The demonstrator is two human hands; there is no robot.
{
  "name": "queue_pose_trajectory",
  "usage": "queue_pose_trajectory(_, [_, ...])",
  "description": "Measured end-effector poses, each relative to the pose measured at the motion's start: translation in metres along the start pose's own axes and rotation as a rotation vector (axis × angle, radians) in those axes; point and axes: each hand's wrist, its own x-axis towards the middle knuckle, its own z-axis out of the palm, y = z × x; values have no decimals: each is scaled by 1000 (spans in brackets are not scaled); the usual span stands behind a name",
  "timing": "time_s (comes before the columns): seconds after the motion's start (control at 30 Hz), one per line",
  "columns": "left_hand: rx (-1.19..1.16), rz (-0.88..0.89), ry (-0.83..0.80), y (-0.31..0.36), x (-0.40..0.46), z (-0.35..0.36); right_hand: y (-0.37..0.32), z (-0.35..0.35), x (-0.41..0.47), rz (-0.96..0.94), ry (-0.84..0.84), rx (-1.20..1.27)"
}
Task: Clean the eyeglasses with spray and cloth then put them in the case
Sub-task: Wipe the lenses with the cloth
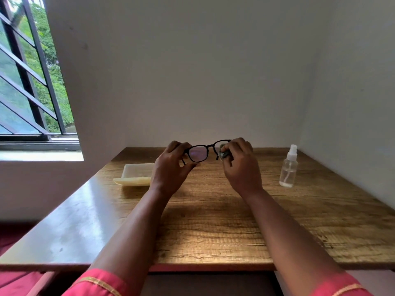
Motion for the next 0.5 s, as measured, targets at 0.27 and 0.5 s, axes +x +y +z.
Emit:
queue_pose_trajectory(0.27, [-8,5,7,2,0,0,3,-3,-1,81,32,-36])
queue_pose_trajectory(0.5, [1,22,-23,3,0,1,-15,1,-2,-114,-44,86])
